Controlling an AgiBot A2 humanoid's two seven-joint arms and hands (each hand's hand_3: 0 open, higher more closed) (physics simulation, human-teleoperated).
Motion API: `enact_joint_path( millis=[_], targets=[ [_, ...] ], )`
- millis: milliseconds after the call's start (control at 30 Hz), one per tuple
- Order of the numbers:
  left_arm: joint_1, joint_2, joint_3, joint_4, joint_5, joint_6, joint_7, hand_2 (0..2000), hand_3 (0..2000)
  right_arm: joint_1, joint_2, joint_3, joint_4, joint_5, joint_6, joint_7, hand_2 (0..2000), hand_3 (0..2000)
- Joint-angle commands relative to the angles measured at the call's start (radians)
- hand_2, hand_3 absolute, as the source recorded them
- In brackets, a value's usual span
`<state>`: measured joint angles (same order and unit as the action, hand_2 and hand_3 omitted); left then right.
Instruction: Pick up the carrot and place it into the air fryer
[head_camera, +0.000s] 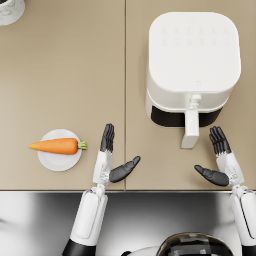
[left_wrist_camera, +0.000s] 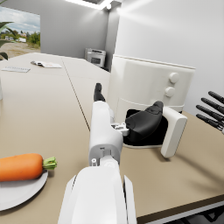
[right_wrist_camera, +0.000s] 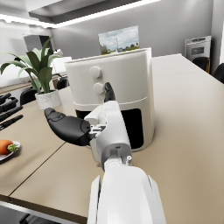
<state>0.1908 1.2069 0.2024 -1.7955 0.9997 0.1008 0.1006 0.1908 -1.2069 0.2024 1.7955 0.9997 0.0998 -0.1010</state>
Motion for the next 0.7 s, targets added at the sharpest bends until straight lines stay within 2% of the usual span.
enact_joint_path(
  millis=[33,700],
  targets=[
    [0.000,0.000,0.000,0.000,0.000,0.000,0.000,0,0,0.000,0.000,0.000,0.000,0.000,0.000,0.000,0,0],
    [0.000,0.000,0.000,0.000,0.000,0.000,0.000,0,0,0.000,0.000,0.000,0.000,0.000,0.000,0.000,0,0]
  ],
)
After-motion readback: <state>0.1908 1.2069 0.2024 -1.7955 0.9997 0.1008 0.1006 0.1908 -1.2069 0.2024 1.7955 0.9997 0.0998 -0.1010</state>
